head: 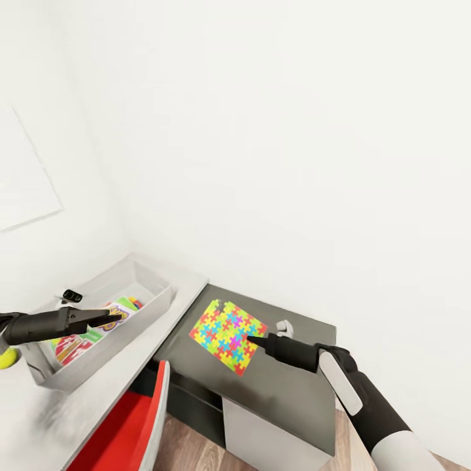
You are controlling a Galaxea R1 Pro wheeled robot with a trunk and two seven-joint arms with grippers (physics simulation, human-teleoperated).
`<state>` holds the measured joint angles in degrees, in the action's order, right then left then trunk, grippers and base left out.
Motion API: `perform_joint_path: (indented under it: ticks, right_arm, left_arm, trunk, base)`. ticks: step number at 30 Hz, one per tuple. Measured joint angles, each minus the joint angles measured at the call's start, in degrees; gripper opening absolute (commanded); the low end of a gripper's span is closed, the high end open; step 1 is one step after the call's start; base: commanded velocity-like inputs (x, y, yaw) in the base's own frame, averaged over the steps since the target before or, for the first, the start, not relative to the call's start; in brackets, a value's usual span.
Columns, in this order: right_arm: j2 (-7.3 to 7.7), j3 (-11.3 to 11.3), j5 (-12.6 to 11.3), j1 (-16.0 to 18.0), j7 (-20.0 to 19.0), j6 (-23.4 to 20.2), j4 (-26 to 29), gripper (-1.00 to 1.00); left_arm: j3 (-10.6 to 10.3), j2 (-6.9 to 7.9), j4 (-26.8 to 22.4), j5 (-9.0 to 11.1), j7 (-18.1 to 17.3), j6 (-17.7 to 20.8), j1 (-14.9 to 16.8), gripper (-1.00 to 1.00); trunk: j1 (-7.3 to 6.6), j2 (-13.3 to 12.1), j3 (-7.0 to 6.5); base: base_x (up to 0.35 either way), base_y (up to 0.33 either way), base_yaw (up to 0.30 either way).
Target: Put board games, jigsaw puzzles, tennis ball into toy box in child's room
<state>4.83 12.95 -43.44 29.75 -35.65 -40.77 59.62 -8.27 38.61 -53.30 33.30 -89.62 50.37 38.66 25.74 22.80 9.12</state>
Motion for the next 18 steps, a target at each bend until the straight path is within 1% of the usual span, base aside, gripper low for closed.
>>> perform_joint_path:
  ticks: [18]
  right_arm:
    - [-0.04,0.0,0.01,0.0,-0.06,0.01,0.02,-1.0]
  left_arm:
    - [0.0,0.0,0.0,0.02,0.0,-0.09,0.0,1.0]
  trunk:
    - [0.0,0.0,-1.23]
  base:
    - [0.0,0.0,0.221]
